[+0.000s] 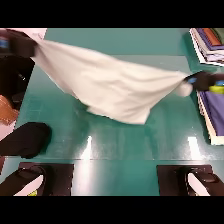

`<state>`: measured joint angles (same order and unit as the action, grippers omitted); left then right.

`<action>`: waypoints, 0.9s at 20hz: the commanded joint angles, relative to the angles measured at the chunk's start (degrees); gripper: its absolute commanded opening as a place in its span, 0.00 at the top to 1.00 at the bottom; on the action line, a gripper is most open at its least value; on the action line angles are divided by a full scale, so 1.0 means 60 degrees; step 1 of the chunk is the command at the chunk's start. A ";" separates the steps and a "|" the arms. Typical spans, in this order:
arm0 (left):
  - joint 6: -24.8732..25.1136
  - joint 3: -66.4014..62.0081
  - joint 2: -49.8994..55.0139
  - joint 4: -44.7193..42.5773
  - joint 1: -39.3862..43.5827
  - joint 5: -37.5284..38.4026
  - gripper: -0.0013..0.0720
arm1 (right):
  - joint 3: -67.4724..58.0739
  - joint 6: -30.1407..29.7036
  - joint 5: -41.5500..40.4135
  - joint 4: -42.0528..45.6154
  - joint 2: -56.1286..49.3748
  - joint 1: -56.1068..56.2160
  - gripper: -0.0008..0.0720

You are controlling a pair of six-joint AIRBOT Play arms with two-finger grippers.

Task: Fold the shirts.

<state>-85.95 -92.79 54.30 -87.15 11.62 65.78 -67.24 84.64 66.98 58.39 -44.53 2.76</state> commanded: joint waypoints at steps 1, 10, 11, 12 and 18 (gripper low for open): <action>-0.0018 -0.0976 -0.1104 0.0280 -0.0011 0.0408 0.95 | -0.1614 0.0044 0.0951 0.0288 0.0900 -0.1209 0.96; 0.0007 -0.2539 -0.1162 0.2364 -0.0011 0.2951 0.95 | -0.5737 -0.0189 0.2973 0.0277 -0.0423 -0.2703 0.96; 0.0007 -0.2248 -0.1115 0.2397 -0.0011 0.3005 0.95 | -0.6145 -0.0178 0.3180 0.0266 -0.0845 -0.2641 0.96; 0.0124 -0.1665 -0.1075 0.2342 -0.0011 0.2954 0.95 | -0.6411 -0.0022 0.3315 0.0277 -0.1290 -0.2466 0.96; 0.0248 0.3676 0.0372 0.1432 -0.0011 0.0907 0.95 | -0.5344 0.0681 0.3763 0.0943 -0.4568 -0.0142 0.96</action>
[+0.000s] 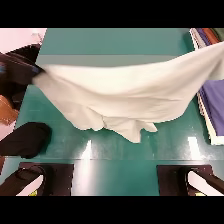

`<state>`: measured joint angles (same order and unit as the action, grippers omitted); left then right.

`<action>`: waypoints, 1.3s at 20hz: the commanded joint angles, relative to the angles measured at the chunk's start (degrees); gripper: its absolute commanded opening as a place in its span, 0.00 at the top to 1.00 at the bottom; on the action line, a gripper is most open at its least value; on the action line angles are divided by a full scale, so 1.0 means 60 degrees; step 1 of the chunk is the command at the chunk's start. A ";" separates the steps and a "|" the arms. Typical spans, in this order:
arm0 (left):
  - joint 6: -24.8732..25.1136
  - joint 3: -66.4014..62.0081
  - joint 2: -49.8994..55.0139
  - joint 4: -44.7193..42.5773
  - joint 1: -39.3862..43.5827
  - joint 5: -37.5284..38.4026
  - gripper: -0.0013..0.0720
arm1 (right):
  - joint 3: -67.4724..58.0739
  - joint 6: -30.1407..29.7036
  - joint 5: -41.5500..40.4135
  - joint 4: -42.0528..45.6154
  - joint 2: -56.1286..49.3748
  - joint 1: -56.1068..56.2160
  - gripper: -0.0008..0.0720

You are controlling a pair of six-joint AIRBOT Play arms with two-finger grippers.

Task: Fold the shirts.

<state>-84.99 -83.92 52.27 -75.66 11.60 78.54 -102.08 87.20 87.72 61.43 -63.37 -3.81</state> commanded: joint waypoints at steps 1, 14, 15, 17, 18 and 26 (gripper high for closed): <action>0.0040 0.2761 0.1188 -0.0838 -0.0011 -0.1923 0.95 | 0.0790 0.0251 0.0186 0.0823 -0.2073 0.1326 0.96; -0.0404 0.1406 0.4401 -0.1038 -0.2543 -0.2393 0.37 | -0.0721 -0.0171 -0.0809 -0.0073 -0.5271 0.1457 0.46; -0.0404 0.1402 0.4324 -0.1009 -0.2860 -0.2000 0.37 | -0.0474 -0.0240 -0.0645 -0.0062 -0.4987 0.1341 0.46; -0.0138 0.1661 0.4273 -0.0397 -0.3340 -0.1443 0.37 | 0.0452 -0.0419 -0.0630 -0.0076 -0.4258 0.1184 0.46; 0.0062 0.1942 0.4269 0.0044 -0.3490 -0.1304 0.37 | 0.1060 -0.0481 -0.0710 -0.0062 -0.3836 0.1173 0.46; 0.0503 0.4867 0.4375 0.2892 -0.3548 -0.3158 0.37 | 0.4568 -0.0623 -0.1821 -0.0076 -0.1683 0.1096 0.46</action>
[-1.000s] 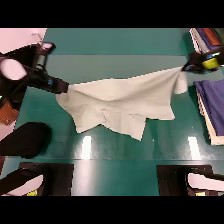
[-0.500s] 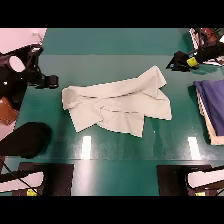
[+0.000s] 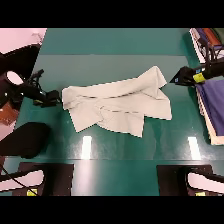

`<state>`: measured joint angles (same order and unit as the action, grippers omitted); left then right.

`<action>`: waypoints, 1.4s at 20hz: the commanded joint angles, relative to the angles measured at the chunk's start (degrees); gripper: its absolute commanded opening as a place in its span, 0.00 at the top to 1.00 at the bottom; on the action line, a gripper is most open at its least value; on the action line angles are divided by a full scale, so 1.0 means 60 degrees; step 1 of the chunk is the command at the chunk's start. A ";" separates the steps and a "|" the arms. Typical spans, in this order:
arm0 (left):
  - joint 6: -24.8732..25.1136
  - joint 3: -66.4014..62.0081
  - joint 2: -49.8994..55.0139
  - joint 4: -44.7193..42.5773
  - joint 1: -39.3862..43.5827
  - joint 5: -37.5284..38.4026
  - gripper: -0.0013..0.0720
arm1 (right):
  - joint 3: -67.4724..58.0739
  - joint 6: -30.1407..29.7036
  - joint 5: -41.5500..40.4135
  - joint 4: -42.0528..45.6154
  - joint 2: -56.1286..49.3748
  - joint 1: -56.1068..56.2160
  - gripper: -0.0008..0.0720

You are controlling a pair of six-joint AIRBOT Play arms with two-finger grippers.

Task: Fold the shirts.

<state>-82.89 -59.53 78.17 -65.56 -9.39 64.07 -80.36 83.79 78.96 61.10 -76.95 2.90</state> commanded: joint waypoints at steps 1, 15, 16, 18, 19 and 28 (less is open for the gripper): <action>0.0262 0.0954 0.0066 0.1596 -0.0047 -0.1016 0.37 | 0.1144 -0.0055 -0.0397 -0.0026 0.0678 -0.0018 0.46; 0.0404 0.0492 0.0353 0.2244 -0.0051 -0.1606 0.95 | 0.1479 -0.0058 -0.0091 -0.0117 0.0896 -0.0073 0.46; 0.0481 0.0244 0.0302 0.2197 -0.0051 -0.1464 0.95 | 0.1479 -0.0055 0.0149 0.0084 0.0900 -0.0178 0.46; 0.0645 -0.0160 -0.0004 0.1974 -0.0051 -0.1293 0.95 | 0.1581 -0.0051 0.0718 0.0525 0.0911 -0.0561 0.46; 0.0674 -0.0302 -0.0200 0.1894 -0.0051 -0.1239 0.95 | 0.1880 -0.0055 0.0809 0.0594 0.1020 -0.0874 0.46; 0.1075 -0.0426 -0.0678 0.1891 -0.0047 -0.1009 0.95 | 0.6386 -0.0911 -0.1279 -0.1268 0.0994 -0.3177 0.26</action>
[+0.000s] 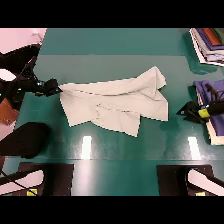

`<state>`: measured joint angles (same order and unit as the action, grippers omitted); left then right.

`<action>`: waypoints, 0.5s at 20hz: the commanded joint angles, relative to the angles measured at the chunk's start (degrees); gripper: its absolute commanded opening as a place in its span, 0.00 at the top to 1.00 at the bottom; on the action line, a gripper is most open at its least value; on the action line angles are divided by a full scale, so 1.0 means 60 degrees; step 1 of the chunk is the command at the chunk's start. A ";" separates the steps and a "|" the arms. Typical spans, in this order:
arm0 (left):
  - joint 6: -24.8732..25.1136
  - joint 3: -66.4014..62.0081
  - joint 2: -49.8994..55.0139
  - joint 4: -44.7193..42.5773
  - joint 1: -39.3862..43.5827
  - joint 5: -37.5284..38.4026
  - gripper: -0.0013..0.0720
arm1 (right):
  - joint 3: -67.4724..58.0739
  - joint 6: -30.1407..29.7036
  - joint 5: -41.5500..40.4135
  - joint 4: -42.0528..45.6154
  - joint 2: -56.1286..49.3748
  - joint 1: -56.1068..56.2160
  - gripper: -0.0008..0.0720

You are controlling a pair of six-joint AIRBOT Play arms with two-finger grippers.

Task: Fold the shirts.

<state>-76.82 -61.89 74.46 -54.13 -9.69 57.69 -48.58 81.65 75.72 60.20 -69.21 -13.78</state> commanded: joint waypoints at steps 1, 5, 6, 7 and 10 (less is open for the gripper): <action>0.0062 -0.0033 -0.0058 -0.0015 0.0004 0.0058 0.95 | 0.1239 -0.0827 -0.0936 -0.1603 -0.0572 -0.0248 0.35; 0.0058 -0.0033 -0.0058 -0.0015 0.0000 0.0062 0.95 | 0.1082 -0.1049 -0.1603 -0.2193 -0.1483 0.0892 0.38; 0.0062 -0.0033 -0.0058 -0.0018 0.0000 0.0073 0.95 | 0.0947 -0.1049 -0.1690 -0.2189 -0.1585 0.1162 0.40; 0.0062 -0.0033 -0.0058 -0.0015 0.0000 0.0106 0.95 | 0.0787 -0.1049 -0.1730 -0.2175 -0.1639 0.1395 0.51; 0.0051 -0.0044 -0.0098 -0.0022 0.0000 0.0404 0.95 | 0.0280 -0.1191 -0.1665 -0.1989 -0.1577 0.1789 0.96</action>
<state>-76.47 -62.06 74.08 -54.22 -9.69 58.76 -44.80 75.75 66.17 48.82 -78.13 -5.72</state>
